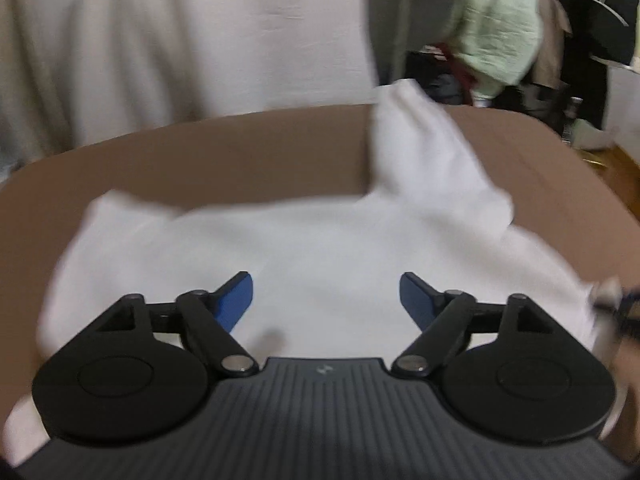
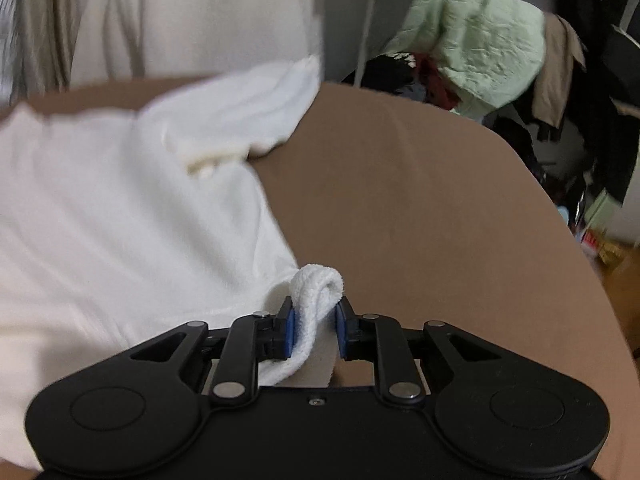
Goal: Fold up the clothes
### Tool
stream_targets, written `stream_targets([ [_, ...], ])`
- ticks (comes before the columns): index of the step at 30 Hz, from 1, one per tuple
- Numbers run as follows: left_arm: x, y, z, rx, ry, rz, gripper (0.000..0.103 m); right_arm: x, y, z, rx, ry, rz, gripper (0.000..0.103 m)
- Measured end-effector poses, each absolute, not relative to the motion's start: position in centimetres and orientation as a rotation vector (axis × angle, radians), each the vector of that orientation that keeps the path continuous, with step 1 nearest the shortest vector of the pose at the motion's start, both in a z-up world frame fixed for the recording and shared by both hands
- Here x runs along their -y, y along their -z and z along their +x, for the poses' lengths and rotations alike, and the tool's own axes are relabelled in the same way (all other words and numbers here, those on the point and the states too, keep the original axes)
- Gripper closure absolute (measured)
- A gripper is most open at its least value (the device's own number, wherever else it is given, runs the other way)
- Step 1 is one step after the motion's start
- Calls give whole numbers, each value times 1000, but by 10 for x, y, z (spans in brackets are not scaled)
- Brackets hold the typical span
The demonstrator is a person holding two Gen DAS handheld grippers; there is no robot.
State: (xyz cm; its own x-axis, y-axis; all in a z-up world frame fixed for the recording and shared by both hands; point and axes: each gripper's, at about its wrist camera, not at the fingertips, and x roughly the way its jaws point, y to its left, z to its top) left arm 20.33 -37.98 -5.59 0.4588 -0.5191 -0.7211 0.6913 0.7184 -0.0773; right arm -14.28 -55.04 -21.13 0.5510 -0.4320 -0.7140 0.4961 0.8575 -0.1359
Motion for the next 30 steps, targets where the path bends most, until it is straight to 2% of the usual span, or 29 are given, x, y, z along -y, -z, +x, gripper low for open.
stream_targets([
  [7,531,92,282,-818,809,374,22,553,193,-177,-664,393,59,81],
  [11,587,123,301,-869,788,510,22,554,189,-189,-661,318,29,81],
  [12,597,132,303,-891,810,541,27,555,189,-189,-663,310,30,81],
  [13,604,139,303,-901,827,570,40,557,188,-189,-664,305,32,81],
  [14,610,145,302,-901,841,598,80,558,188,-187,-669,302,24,81],
  [15,613,144,300,-874,847,606,96,558,188,-185,-677,301,13,81],
  [20,573,107,314,-727,795,345,96,555,188,-171,-743,315,-60,81],
  [26,530,122,333,-723,685,240,96,550,195,-156,-764,356,-81,81],
  [30,512,85,329,-615,788,77,96,550,187,-154,-707,414,-95,82],
])
